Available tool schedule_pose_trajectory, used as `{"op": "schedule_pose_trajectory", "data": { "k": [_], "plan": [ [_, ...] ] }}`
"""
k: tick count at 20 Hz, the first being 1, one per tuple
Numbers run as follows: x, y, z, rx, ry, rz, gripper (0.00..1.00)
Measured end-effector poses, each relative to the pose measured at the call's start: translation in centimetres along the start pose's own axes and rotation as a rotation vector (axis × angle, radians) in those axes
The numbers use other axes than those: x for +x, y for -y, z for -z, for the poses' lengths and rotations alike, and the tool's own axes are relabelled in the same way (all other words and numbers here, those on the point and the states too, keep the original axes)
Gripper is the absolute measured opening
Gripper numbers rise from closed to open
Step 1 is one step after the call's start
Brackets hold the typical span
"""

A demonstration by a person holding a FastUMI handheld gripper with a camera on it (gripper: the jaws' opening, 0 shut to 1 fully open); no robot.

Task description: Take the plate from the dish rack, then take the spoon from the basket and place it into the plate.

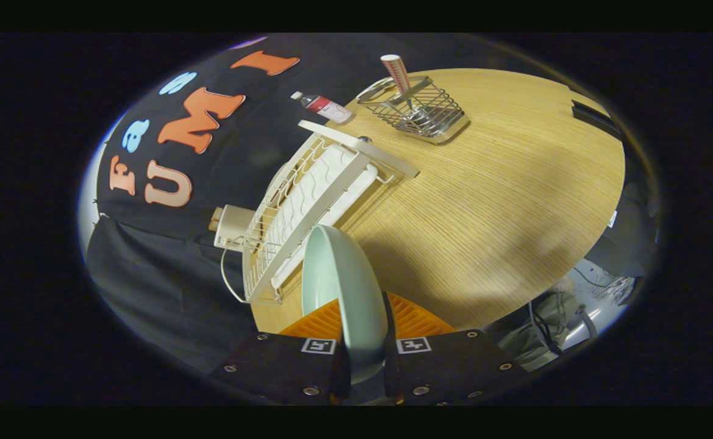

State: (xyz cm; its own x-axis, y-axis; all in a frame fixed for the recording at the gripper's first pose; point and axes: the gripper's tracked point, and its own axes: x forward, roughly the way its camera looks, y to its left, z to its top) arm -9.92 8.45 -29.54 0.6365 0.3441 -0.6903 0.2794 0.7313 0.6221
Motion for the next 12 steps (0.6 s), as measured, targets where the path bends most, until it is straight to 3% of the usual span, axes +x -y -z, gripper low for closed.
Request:
{"op": "schedule_pose_trajectory", "data": {
  "k": [12],
  "plan": [
    [1.4,1.6,-1.3,-0.007,0.009,0.063,0.25]
  ]
}}
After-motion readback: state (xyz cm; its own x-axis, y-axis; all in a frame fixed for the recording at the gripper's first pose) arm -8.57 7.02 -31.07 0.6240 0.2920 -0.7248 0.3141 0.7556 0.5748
